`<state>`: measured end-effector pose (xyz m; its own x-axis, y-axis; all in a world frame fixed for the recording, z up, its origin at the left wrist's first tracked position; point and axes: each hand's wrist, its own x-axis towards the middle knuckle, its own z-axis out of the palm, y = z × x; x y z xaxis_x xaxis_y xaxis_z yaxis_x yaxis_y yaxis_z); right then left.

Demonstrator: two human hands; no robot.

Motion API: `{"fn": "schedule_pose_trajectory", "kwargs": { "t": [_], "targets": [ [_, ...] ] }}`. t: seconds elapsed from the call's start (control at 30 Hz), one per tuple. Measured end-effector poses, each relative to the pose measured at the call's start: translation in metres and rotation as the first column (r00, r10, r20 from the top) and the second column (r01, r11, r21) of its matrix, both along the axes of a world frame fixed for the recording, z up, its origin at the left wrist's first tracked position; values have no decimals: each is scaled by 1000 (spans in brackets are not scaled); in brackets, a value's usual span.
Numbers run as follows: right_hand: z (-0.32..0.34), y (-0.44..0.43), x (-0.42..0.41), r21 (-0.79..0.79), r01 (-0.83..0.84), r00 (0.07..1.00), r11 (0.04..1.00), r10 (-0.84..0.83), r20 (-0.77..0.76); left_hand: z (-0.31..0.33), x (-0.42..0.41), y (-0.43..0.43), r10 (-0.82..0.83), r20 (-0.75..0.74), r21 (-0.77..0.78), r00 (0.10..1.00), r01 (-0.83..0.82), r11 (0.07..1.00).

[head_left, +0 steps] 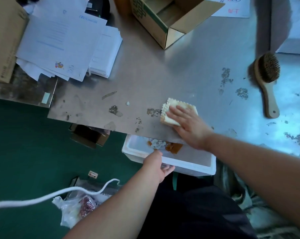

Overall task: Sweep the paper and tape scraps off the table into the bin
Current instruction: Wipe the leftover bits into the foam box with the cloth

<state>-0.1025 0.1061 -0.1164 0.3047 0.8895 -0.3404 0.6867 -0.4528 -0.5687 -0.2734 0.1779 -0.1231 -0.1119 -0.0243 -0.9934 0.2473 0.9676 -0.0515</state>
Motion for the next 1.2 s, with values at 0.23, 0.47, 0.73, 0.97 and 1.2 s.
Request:
{"fn": "schedule_pose_trajectory", "kwargs": {
  "t": [0.23, 0.47, 0.73, 0.97, 1.2],
  "targets": [
    [8, -40, -53, -3, 33, 999, 999, -33, -41, 11, 6, 1, 47, -40, -15, 998, -47, 999],
    [46, -39, -76, -247, 625, 514, 741, -628, -585, 15, 9, 1, 39, -62, -36, 997, -41, 998],
    [60, -78, -31, -387, 922, -274, -2, -708, -650, 15, 8, -2, -53, -48, -17, 997, 52, 998],
    [98, -144, -7, 122, 974, -137, -189, -929, -345, 13, 4, -3, -107, -65, 9, 992, 108, 994],
    [57, -163, -12, 192, 976, -78, -102, -989, -130, 16, -1, -8, -133, -38, 10, 990, 133, 991]
  ]
}}
